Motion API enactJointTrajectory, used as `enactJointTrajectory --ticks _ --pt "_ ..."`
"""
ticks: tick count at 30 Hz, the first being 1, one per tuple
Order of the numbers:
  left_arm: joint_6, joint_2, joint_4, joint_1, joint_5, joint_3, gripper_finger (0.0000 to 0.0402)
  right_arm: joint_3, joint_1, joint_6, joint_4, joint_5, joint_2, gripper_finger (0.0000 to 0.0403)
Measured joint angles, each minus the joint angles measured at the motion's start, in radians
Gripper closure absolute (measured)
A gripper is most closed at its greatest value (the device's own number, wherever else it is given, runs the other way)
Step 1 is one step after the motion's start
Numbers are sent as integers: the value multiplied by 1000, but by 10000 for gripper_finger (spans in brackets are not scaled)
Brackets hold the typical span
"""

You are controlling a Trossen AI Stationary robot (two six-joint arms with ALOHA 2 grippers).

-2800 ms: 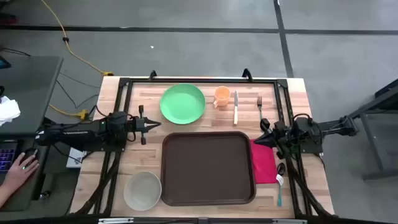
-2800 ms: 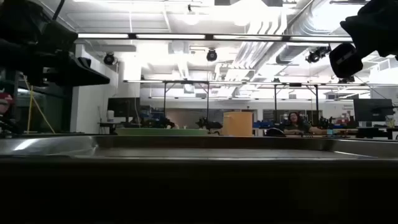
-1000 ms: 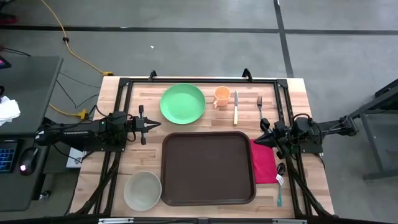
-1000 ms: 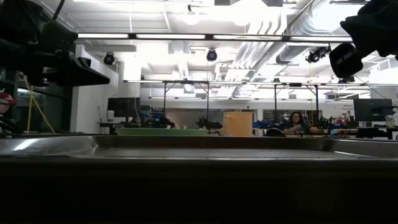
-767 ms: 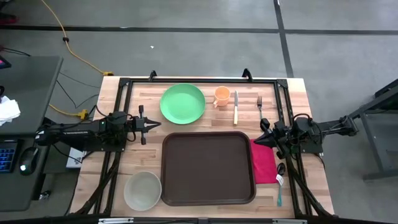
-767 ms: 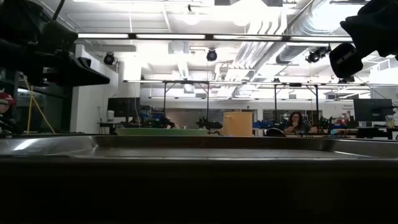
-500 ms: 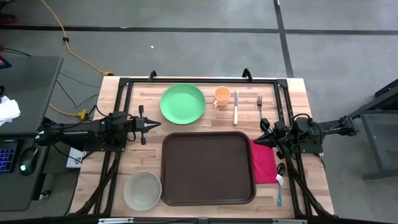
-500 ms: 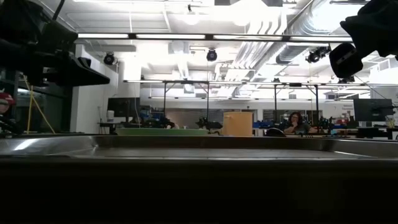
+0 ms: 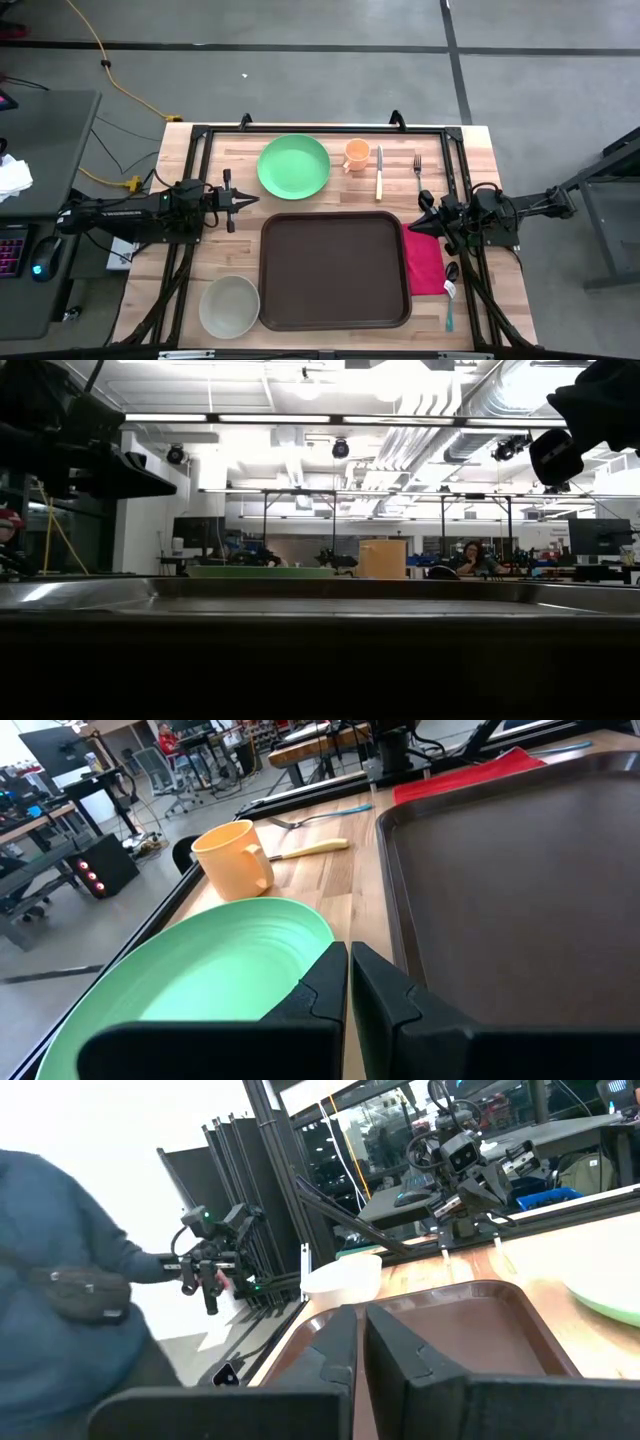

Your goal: Set up tray

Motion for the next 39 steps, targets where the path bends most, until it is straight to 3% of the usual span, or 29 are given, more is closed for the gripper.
enactJointTrajectory --ticks 9,13,18,26,33,39 --pt "0 0 13 0 0 0 355 0 0 -64 52 182 0 402" --pt "0 0 35 0 0 7 355 0 0 -10 124 275 0 402" --pt "0 -1 62 0 -1 63 355 0 0 72 199 481 0 402" --pt "0 0 242 0 -1 144 355 0 0 88 311 785 0 402" --pt "0 37 261 0 1 277 355 0 0 87 324 873 0 402" --pt "0 210 260 0 2 422 355 0 0 87 333 921 0 402"
